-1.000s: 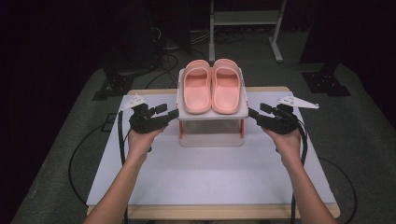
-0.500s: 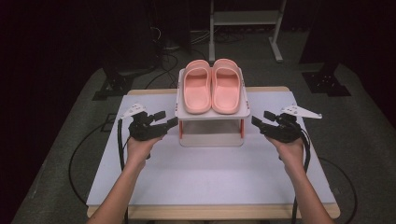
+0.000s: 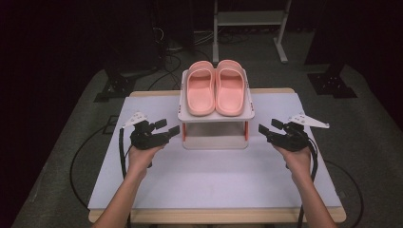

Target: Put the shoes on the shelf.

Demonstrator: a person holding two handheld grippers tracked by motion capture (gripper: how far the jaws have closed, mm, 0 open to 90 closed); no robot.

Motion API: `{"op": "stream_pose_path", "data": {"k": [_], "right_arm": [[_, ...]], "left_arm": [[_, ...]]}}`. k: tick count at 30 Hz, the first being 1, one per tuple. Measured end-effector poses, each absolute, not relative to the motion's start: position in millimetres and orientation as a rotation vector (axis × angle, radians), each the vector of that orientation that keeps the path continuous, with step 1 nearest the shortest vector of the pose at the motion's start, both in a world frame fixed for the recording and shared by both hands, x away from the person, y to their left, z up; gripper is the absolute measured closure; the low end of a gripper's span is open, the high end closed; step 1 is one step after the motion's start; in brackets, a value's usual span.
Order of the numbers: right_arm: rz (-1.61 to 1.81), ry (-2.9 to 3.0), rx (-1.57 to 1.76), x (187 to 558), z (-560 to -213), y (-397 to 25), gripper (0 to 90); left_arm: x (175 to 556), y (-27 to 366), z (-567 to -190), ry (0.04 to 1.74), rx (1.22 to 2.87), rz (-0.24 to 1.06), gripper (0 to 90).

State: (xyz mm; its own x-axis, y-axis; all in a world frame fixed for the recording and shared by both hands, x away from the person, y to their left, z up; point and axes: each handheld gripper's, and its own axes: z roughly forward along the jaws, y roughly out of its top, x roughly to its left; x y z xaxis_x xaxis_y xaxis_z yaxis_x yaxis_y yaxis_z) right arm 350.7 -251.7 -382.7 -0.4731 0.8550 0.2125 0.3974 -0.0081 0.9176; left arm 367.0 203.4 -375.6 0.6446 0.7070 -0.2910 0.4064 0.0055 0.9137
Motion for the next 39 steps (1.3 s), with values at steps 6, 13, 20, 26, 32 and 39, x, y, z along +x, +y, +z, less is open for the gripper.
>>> {"op": "stream_pose_path", "data": {"k": [6, 13, 20, 26, 32, 39], "right_arm": [[1.484, 1.861, 1.295, 346.2, -388.1, -255.2, 34.7], [1.483, 1.861, 1.309, 341.9, -394.9, -258.6, 33.9], [1.473, 1.867, 1.322, 337.9, -402.2, -261.3, 32.4], [1.47, 1.871, 1.325, 334.1, -406.9, -263.2, 31.5], [1.467, 1.871, 1.335, 329.2, -412.9, -266.5, 30.5], [1.468, 1.874, 1.344, 319.8, -423.3, -270.9, 30.3]], "left_arm": [[363.1, 201.5, -380.3, 0.925, 1.634, 0.312, 22.4], [359.0, 201.5, -384.5, 0.92, 1.641, 0.308, 21.7], [354.2, 204.3, -390.7, 0.93, 1.639, 0.306, 19.3], [349.9, 205.9, -394.1, 0.93, 1.638, 0.313, 17.3], [344.7, 205.5, -397.1, 0.927, 1.649, 0.327, 14.7], [337.1, 206.6, -402.8, 0.937, 1.654, 0.335, 12.5]]}}
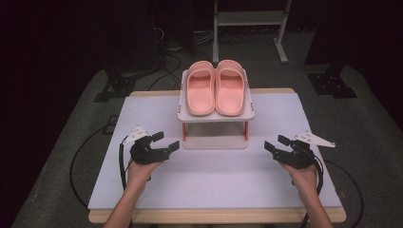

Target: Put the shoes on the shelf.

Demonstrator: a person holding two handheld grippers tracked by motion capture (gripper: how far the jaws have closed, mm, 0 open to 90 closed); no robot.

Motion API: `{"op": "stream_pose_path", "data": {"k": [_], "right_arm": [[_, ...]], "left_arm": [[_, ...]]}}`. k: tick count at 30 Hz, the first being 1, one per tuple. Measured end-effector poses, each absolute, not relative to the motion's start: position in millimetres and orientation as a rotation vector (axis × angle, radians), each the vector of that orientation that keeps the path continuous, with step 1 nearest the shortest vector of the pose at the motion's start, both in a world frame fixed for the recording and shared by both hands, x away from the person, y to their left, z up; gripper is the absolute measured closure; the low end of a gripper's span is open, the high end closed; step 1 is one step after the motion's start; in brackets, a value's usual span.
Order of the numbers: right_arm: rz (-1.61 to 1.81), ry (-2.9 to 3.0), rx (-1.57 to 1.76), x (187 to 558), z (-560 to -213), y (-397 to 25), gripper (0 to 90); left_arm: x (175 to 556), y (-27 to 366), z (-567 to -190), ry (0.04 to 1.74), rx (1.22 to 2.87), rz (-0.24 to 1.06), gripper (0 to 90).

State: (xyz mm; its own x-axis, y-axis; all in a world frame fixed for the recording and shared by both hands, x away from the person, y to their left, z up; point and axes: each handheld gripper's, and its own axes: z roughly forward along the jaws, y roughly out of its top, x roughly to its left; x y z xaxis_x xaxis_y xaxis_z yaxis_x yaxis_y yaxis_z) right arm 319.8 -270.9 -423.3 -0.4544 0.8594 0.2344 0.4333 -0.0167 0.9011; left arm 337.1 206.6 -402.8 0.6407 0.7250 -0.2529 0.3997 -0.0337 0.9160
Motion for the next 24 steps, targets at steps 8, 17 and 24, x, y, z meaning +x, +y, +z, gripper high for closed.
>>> {"op": "stream_pose_path", "data": {"k": [8, 17, 24], "right_arm": [[1.456, 1.889, 1.352, 308.7, -434.8, -273.6, 29.9], [1.45, 1.881, 1.356, 296.2, -442.6, -278.8, 28.8], [1.444, 1.865, 1.356, 282.4, -448.3, -284.7, 28.2]], "left_arm": [[326.2, 211.2, -411.9, 0.957, 1.636, 0.345, 10.4], [312.0, 214.7, -420.2, 0.966, 1.625, 0.349, 9.8], [299.0, 218.3, -427.9, 0.979, 1.607, 0.344, 9.4]]}}
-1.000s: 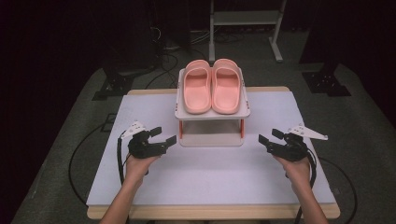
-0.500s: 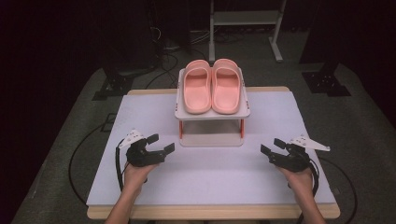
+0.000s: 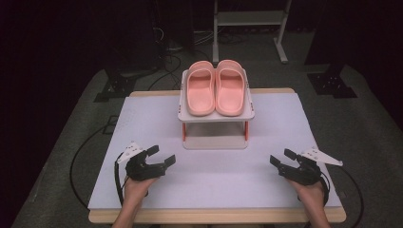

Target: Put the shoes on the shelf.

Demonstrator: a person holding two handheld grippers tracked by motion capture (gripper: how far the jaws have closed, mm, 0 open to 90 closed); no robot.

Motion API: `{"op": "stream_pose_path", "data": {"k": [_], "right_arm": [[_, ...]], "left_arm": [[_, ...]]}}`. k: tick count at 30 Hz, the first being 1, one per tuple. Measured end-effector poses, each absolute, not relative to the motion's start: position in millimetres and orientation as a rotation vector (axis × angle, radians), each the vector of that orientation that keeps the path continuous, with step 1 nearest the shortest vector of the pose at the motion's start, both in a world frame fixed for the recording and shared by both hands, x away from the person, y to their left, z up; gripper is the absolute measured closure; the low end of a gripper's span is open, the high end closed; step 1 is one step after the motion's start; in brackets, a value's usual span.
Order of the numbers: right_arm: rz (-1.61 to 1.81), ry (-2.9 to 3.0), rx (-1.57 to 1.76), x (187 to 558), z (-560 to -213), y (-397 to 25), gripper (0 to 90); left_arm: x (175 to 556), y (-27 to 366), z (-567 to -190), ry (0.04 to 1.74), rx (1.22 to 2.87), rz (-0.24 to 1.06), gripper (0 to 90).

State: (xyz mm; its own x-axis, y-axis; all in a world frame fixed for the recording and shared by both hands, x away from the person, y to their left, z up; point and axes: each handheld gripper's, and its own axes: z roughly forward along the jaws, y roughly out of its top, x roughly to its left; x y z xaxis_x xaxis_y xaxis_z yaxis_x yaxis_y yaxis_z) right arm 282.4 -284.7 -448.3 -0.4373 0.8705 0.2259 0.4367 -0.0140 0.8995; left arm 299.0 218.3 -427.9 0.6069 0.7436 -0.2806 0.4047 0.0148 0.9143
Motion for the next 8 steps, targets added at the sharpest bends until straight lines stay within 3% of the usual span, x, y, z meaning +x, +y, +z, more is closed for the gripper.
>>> {"op": "stream_pose_path", "data": {"k": [8], "right_arm": [[1.434, 1.839, 1.367, 263.5, -462.6, -290.5, 26.8]], "left_arm": [[280.2, 222.4, -446.0, 1.0, 1.573, 0.333, 8.8]]}}
